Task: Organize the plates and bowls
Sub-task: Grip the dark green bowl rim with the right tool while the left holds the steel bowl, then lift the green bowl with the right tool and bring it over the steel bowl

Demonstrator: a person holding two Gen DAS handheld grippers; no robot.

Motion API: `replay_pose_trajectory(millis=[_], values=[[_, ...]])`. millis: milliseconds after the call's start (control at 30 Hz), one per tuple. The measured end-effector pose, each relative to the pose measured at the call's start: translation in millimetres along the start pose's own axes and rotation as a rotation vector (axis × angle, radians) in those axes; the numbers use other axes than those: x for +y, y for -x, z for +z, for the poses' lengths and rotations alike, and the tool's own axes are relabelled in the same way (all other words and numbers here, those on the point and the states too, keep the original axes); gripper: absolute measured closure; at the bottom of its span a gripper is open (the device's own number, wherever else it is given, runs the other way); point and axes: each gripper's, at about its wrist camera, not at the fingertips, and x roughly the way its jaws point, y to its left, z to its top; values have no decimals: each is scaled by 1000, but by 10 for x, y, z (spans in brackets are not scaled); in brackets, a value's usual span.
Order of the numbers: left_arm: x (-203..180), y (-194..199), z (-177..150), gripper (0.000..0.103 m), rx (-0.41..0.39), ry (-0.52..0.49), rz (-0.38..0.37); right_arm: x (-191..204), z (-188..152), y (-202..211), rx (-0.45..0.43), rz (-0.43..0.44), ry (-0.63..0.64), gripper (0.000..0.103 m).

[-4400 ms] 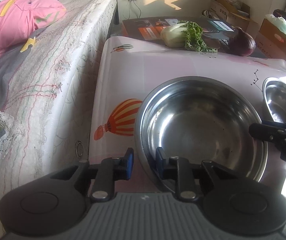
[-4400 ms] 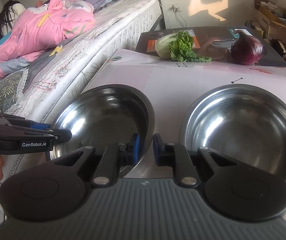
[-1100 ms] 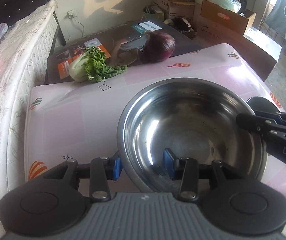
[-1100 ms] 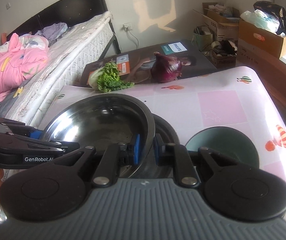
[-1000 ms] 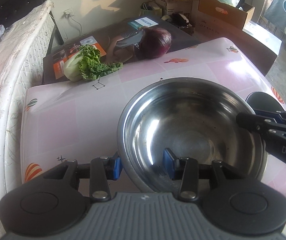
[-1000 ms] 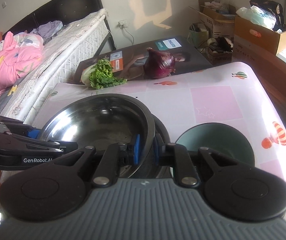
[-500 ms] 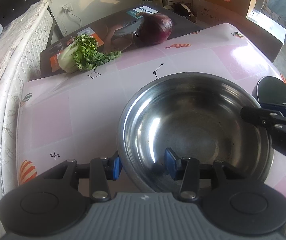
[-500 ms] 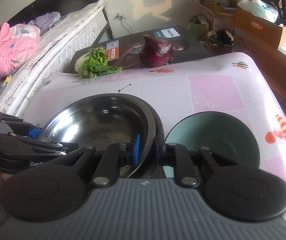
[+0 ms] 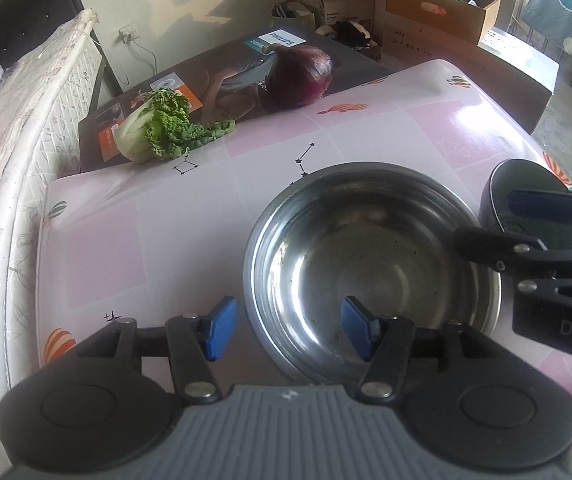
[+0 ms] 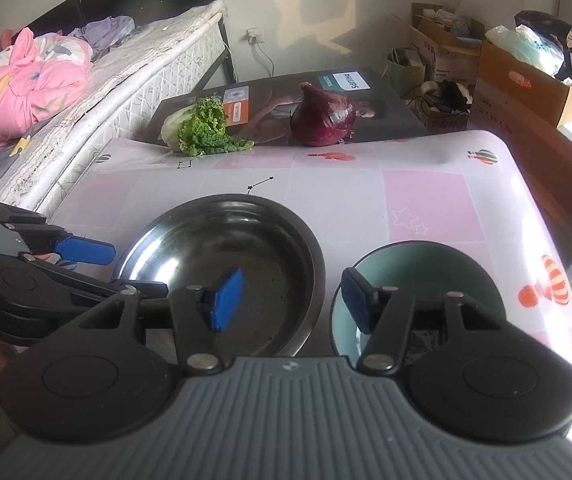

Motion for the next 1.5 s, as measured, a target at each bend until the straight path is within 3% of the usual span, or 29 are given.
replay_pose_trajectory(millis=[367, 700, 867, 1067, 1267, 1500], values=[[-20, 195, -23, 40, -38, -1, -12, -238, -64, 248, -22, 23, -58, 48], [-299, 443, 28, 39, -89, -28, -114, -707, -224, 638, -52, 11, -161, 48], [-457, 489, 196, 39, -130, -51, -181, -1026, -355, 783, -59, -35, -213, 48], [-803, 326, 521, 41, -146, -110, -186, -1378, -526, 767, -44, -70, -289, 48], [-1180, 18, 737, 59, -107, -164, -168, -1483, -571, 592, -24, -53, -307, 51], [-1381, -280, 826, 77, -34, -190, -138, -1436, -569, 396, 16, -33, -285, 67]])
